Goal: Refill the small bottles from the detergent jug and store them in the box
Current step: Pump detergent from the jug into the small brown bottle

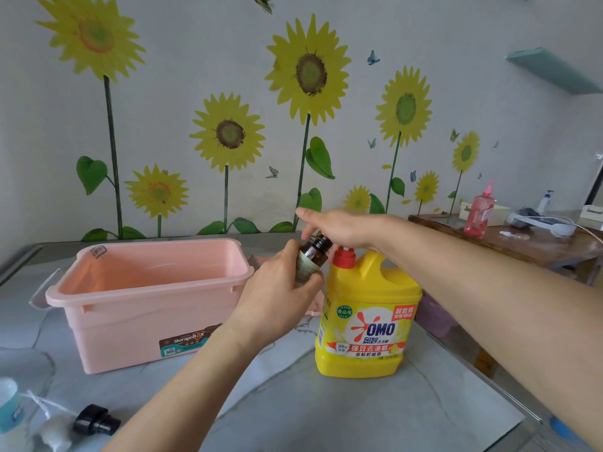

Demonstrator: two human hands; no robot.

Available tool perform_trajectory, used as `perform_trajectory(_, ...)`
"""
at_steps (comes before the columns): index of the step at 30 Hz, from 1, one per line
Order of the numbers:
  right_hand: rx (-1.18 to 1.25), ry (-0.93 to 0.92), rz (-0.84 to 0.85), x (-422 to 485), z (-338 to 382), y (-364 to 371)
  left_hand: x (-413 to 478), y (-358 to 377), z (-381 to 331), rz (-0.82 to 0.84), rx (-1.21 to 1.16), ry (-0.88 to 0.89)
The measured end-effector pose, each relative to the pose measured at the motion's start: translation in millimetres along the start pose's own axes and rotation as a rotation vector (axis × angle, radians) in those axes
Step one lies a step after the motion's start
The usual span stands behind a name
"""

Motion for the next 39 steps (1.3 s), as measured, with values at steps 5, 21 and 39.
perform_trajectory(5,0.052,0.035,0.038,4,1,-10,0,-1,-1,-0.004,-0.006,-0.008)
perform_trajectory(21,0.014,0.020,0.037,1,0,-1,0,-3,1,0.029,-0.030,-0.058)
perform_trajectory(39,0.104,0.050,0.007,5,-1,-4,-2,-1,2,0.022,-0.022,-0.028)
Point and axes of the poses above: each hand's wrist, its own x-axis towards the middle knuckle, its own y-axis out of the palm, z = x × y, the point moved 2 cm from there along x, towards the middle knuckle, and after that the axes turned 12 degrees about -z, right-handed, at the moved point
